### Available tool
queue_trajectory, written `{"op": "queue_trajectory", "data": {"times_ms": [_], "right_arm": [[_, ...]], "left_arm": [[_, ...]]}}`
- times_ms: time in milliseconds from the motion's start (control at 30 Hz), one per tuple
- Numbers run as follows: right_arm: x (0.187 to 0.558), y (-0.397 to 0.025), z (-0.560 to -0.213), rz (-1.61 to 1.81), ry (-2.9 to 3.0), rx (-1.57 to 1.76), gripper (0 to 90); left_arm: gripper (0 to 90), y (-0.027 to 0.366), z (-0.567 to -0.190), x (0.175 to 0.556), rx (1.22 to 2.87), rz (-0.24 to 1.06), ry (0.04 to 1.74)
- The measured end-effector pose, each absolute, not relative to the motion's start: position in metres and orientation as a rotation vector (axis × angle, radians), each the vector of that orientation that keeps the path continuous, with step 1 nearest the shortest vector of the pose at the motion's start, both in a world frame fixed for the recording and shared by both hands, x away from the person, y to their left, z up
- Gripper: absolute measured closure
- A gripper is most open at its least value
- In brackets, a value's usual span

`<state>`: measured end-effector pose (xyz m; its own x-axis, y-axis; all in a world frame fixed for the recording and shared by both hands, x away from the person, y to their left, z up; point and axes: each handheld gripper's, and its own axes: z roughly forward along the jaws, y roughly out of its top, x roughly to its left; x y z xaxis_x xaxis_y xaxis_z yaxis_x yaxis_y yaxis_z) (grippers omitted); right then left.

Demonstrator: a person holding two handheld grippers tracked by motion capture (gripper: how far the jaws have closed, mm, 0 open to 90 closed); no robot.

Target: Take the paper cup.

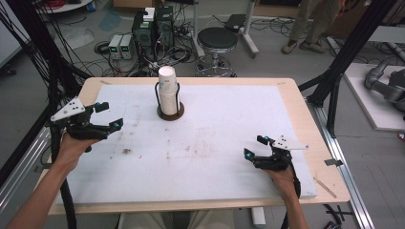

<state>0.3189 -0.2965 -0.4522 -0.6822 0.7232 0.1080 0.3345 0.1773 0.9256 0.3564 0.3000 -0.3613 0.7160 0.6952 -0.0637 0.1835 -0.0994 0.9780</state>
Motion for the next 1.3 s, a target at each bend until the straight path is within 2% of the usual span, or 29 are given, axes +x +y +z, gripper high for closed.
{"op": "queue_trajectory", "data": {"times_ms": [867,1300], "right_arm": [[0.319,-0.297,-0.452,1.516,2.106,1.003,17.3],[0.321,-0.297,-0.452,1.513,2.114,1.002,17.3]], "left_arm": [[7.2,0.269,-0.282,0.452,1.768,0.445,0.611],[7.2,0.247,-0.259,0.488,1.853,0.384,0.526]]}}
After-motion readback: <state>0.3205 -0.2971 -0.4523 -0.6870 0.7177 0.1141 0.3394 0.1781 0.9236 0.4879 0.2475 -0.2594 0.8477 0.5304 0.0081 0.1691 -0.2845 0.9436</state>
